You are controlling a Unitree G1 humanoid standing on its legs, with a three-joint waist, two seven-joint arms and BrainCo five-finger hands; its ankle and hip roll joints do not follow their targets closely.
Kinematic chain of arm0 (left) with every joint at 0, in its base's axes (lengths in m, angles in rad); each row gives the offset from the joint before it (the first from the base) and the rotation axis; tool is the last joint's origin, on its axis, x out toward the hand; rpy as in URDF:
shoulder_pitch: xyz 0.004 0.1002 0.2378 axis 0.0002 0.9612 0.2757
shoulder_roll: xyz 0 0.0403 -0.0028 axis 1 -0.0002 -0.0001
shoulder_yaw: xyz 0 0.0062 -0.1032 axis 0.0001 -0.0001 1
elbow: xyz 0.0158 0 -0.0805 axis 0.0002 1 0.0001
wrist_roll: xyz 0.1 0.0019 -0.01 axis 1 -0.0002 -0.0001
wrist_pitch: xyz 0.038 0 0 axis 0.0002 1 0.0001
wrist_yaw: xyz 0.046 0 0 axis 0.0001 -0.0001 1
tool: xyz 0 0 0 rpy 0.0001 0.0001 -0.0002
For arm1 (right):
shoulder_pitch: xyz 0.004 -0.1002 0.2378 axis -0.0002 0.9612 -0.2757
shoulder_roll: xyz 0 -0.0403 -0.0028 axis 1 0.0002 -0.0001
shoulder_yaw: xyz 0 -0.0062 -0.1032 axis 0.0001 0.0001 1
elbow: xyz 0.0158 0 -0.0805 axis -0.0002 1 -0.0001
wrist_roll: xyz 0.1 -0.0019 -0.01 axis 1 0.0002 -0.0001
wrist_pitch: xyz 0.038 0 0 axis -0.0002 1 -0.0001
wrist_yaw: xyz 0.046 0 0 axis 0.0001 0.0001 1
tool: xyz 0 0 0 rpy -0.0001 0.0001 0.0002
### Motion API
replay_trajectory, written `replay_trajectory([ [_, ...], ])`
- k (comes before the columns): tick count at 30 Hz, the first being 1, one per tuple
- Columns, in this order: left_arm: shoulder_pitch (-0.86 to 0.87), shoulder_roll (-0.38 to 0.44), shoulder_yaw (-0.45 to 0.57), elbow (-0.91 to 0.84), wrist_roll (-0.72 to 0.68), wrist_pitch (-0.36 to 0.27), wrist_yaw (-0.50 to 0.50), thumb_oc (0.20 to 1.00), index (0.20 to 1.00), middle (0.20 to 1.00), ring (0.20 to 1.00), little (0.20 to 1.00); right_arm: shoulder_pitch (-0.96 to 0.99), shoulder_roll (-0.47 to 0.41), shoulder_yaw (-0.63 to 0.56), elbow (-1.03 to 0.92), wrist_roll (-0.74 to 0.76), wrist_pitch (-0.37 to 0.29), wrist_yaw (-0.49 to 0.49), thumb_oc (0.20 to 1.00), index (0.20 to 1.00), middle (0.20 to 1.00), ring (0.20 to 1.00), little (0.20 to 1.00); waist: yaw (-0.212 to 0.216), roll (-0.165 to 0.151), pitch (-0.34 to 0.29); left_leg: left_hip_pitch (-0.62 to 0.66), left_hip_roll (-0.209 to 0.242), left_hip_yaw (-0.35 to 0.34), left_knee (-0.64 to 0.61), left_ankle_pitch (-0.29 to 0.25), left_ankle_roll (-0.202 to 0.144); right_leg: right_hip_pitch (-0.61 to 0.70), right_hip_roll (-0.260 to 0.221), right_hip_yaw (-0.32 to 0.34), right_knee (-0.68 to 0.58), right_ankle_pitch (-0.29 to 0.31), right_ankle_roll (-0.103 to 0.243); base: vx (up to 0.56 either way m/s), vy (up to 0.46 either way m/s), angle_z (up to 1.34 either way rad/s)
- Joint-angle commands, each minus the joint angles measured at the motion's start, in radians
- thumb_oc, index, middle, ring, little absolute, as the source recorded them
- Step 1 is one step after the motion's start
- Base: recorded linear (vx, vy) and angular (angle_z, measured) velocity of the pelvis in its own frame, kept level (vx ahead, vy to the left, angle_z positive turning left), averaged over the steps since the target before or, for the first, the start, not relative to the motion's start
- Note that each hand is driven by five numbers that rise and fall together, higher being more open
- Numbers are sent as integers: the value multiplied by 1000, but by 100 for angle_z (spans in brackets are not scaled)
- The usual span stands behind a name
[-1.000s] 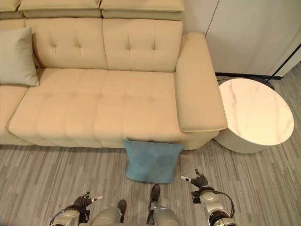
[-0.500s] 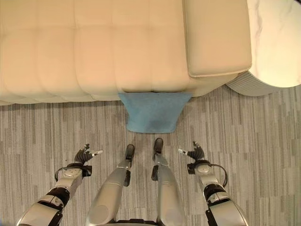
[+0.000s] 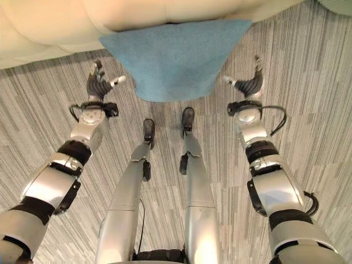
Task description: Pick up all the scattered cushions and arrange them neatly on the sofa.
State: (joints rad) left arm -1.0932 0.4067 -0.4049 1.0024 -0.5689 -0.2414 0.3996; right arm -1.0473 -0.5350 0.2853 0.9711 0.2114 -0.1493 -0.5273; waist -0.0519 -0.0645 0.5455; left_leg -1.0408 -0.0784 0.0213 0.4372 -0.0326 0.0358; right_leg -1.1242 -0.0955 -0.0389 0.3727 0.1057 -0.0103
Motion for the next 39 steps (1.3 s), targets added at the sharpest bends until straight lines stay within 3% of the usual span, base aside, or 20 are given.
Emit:
replay_trajectory([
  [1,130,7,48,-34,11,-21,32,1000,1000,1000,1000,1000,97,-35,51,-1,15,-52,-25,1000,1000,1000,1000,1000,-4,18,-108,-36,46,-75,-2,7,-58,-4,-29,47,79,-46,128,35,-33,-4],
  [12,-50,60,-7,-50,-37,-18,26,1000,1000,1000,1000,1000,-100,-136,200,43,60,-42,43,1000,1000,1000,1000,1000,-23,34,-70,-223,32,-73,74,5,-58,-202,-15,62,154,-52,123,5,-22,-3],
  [23,-196,62,-65,-23,-71,-20,20,1000,1000,1000,1000,1000,-284,-125,314,81,107,-43,60,1000,1000,1000,1000,1000,-22,45,-61,-360,30,-75,107,22,-54,-347,-11,64,213,-59,125,18,-23,0],
  [29,-256,24,-105,-57,-83,-36,27,1000,1000,1000,1000,1000,-382,-87,355,37,181,-71,85,1000,1000,1000,1000,1000,-12,57,-74,-411,32,-83,97,44,-55,-402,-9,52,241,-67,126,23,-36,2],
  [38,-314,-57,-134,-61,-91,-58,41,1000,1000,1000,1000,1000,-460,81,432,30,178,-78,112,1000,1000,1000,1000,1000,17,62,-87,-436,29,-96,86,72,-60,-427,-8,32,263,-69,122,2,-24,1],
  [39,-320,-60,-136,-65,-90,-61,40,1000,1000,1000,1000,1000,-464,102,440,20,174,-77,119,796,796,796,796,796,19,63,-90,-438,29,-97,84,75,-61,-431,-9,30,265,-69,122,4,-3,4],
])
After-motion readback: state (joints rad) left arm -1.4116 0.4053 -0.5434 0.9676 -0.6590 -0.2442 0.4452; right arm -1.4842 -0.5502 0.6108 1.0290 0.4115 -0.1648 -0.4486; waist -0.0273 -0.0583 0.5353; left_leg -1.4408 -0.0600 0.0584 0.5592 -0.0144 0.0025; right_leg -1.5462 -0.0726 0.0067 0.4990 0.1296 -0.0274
